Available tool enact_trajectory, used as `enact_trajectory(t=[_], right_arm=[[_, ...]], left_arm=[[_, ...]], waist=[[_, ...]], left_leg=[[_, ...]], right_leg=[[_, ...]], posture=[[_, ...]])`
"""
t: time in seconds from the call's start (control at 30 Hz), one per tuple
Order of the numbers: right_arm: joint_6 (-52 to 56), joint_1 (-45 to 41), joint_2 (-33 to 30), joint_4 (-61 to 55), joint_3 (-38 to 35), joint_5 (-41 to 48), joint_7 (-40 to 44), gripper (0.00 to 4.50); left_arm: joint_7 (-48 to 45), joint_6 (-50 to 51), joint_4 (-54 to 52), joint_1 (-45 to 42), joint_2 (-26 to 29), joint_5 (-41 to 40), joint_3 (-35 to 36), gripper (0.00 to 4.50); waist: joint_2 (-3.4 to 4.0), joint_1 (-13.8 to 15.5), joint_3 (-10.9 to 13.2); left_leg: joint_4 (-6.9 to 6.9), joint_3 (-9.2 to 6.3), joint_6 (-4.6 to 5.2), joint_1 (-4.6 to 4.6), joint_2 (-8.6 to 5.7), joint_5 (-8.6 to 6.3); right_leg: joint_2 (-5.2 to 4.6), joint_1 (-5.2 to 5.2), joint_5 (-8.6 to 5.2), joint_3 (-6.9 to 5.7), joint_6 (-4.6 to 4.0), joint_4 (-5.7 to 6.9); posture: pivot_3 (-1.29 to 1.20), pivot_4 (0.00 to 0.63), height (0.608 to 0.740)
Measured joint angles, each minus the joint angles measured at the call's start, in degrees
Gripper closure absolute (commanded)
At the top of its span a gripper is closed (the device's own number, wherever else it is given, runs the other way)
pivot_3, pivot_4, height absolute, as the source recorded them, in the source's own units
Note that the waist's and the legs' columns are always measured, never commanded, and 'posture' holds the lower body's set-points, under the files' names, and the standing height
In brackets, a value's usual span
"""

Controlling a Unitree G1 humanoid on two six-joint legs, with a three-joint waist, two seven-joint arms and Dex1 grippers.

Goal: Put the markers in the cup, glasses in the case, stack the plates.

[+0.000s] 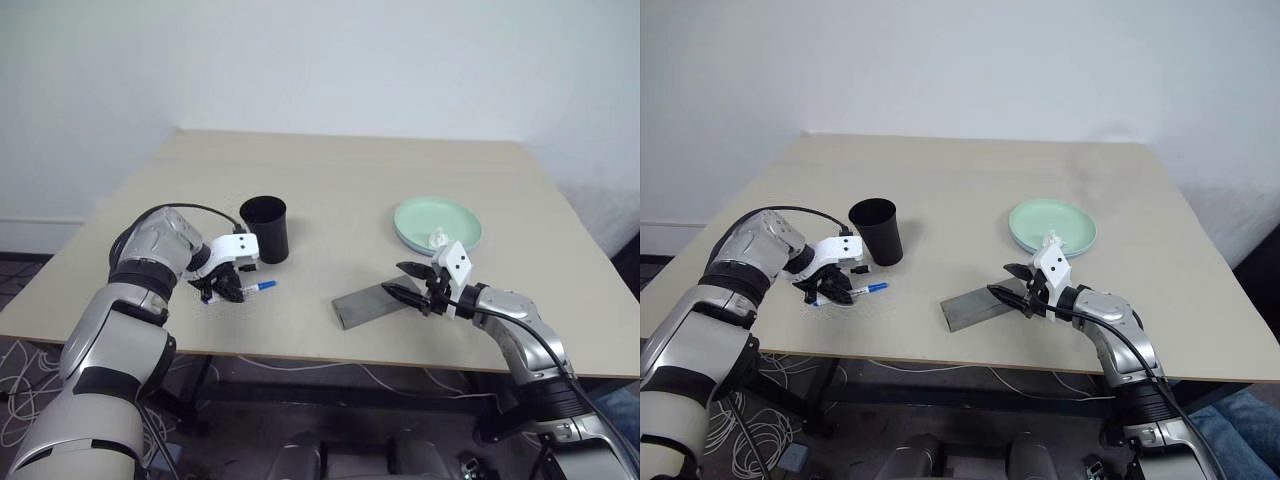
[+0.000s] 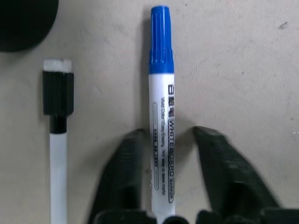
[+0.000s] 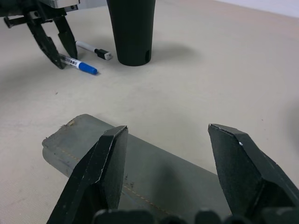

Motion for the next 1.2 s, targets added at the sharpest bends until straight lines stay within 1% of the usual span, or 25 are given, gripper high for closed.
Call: enact_trajectory(t=[0.03,0.07,0.33,0.47,0.53,0.6,0.67,0.7,0.77,0.8,0.97,1.07,1.2], right_arm=[[0.0,0.0,0.0,0.0,0.0,0.0,0.0,1.51],[0.0,0.0,0.0,0.0,0.0,0.0,0.0,1.51],[0.0,-0.2,0.1,0.0,0.0,0.0,0.1,1.51],[0.0,-0.4,0.0,0.0,0.0,0.0,0.1,1.51],[0.1,-0.4,-0.1,0.0,0.0,0.0,0.1,1.51],[0.1,-0.6,-0.1,0.0,0.1,0.0,0.2,1.51],[0.1,-0.6,-0.3,0.0,0.0,0.0,0.2,1.51],[0.1,-0.6,-0.6,0.1,-0.2,-0.1,0.1,1.51],[0.2,-1.2,-0.5,0.2,-0.2,-0.1,0.1,1.51],[0.2,-1.8,-0.4,0.2,-0.1,-0.1,0.1,1.51],[0.2,-2.2,-1.0,0.3,-0.2,-0.2,0.2,1.51],[0.3,-2.4,-1.0,0.3,-0.1,-0.2,0.7,1.51],[0.9,-3.5,-1.0,0.4,0.2,-0.2,1.5,1.51]], left_arm=[[-0.3,-0.1,-0.5,0.2,0.0,-0.1,0.0,4.36],[-0.7,-0.2,-0.9,0.4,0.0,-0.1,0.0,4.44],[-3.0,0.1,-5.3,2.3,0.5,-0.8,0.2,4.44],[-7.2,2.8,-14.9,5.1,-0.2,-6.0,2.9,4.44],[-7.4,4.6,-21.9,6.4,-2.2,-10.5,6.4,4.44],[-7.4,5.8,-26.8,6.5,-3.3,-13.2,7.4,4.44],[-6.4,6.7,-28.8,6.6,-3.7,-14.5,8.4,4.44],[-1.5,7.2,-29.0,7.0,-6.5,-16.1,12.1,4.44],[7.1,7.2,-29.9,7.7,-12.0,-19.1,17.0,4.44],[10.2,7.2,-30.4,7.8,-13.7,-20.1,18.2,4.44],[23.0,6.5,-32.1,8.2,-15.7,-23.3,25.0,4.44],[32.4,4.2,-31.9,8.2,-16.7,-23.5,29.5,4.44],[42.5,-0.2,-30.2,8.7,-16.7,-23.1,32.7,4.44]], waist=[[0.00,0.0,0.0],[0.00,0.0,0.0],[0.00,0.0,0.0],[-0.01,0.0,0.0],[-0.02,0.1,0.0],[-0.01,0.0,0.0],[0.02,-0.3,0.0],[0.05,-0.2,0.0],[0.02,0.0,0.0],[0.02,0.0,0.0],[0.04,-0.2,0.0],[0.03,0.0,0.0],[0.03,0.0,0.0]], left_leg=[[0.00,0.01,0.00,0.00,0.00,0.00],[0.00,0.01,0.01,0.00,0.00,0.01],[0.00,0.00,0.00,0.03,0.00,0.00],[0.00,-0.02,0.00,-0.02,0.00,0.00],[0.00,-0.05,0.00,-0.06,0.00,0.00],[0.01,-0.01,0.00,-0.02,0.00,0.00],[-0.02,0.06,0.01,0.11,0.04,0.01],[-0.03,0.02,0.01,0.15,0.03,0.01],[0.01,-0.06,0.01,0.16,0.03,0.01],[0.02,-0.04,0.01,0.15,0.02,0.02],[0.02,0.00,0.19,0.25,0.02,0.13],[0.03,0.01,0.20,0.23,-0.01,0.14],[0.04,0.03,0.20,0.24,-0.03,0.14]], right_leg=[[0.00,0.00,0.01,0.00,0.02,0.00],[0.00,0.00,0.01,0.00,0.03,0.00],[0.00,0.02,-0.03,0.00,-0.06,0.02],[-0.01,0.03,-0.04,0.00,-0.07,-0.02],[-0.01,0.00,-0.03,-0.02,-0.06,-0.02],[0.00,0.01,-0.02,0.01,-0.03,0.00],[0.03,0.03,-0.01,0.07,-0.02,0.03],[0.02,0.08,-0.01,0.06,-0.01,0.05],[0.02,0.13,0.03,0.02,0.04,0.05],[0.02,0.13,0.04,0.02,0.06,0.05],[0.05,0.14,0.06,0.05,0.10,0.06],[0.03,0.16,0.07,0.06,0.11,0.03],[0.02,0.19,0.08,0.07,0.11,0.02]], posture=[[0.00,0.000,0.740],[0.00,0.000,0.740],[0.00,0.000,0.740],[0.00,0.000,0.740],[0.00,0.000,0.740],[0.00,0.000,0.740],[0.00,0.000,0.740],[0.00,0.000,0.740],[0.00,0.000,0.740],[0.00,0.000,0.740],[0.00,0.000,0.740],[0.00,0.000,0.740],[0.00,0.000,0.740]])
